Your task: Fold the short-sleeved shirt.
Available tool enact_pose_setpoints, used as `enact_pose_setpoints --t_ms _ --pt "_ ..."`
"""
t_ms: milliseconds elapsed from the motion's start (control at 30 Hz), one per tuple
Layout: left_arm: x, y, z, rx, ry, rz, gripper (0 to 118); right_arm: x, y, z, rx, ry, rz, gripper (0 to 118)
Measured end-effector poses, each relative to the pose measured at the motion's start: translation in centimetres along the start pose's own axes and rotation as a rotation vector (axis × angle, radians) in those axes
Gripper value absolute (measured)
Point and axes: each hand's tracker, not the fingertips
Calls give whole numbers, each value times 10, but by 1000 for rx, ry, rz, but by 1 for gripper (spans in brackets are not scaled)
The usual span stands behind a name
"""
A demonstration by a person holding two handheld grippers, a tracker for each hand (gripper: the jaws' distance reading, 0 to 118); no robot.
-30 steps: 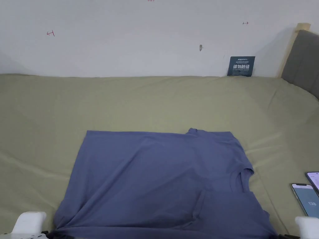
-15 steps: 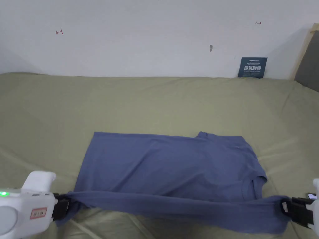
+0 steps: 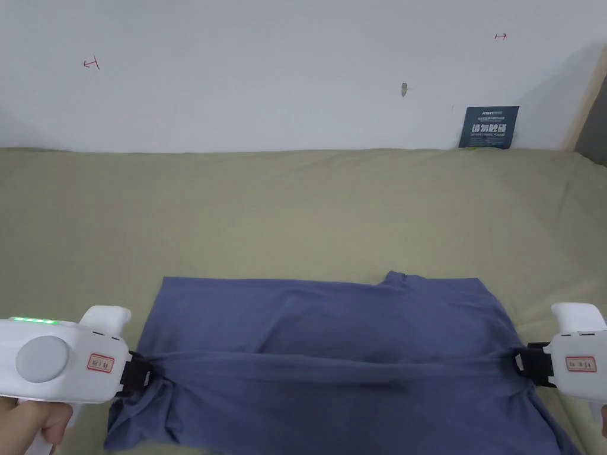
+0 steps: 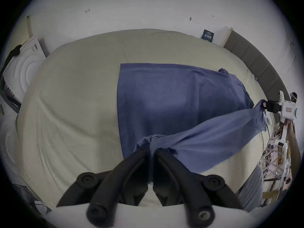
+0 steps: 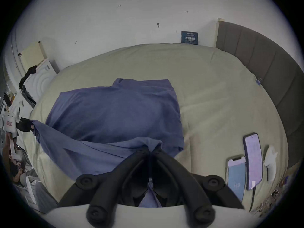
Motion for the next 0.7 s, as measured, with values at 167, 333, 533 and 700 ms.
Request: enact_pose_setpoints --t_ms 167,333,533,700 --pt "-3 7 -17 20 10 58 75 15 0 -24 -7 -33 -77 38" --pt "0 -12 25 144 12 161 118 21 -15 3 64 -28 -126 96" --pt "6 -76 57 249 91 182 89 4 -66 62 197 -25 -93 47" --pt "15 -117 67 272 77 228 0 -14 -107 89 222 -42 -44 1"
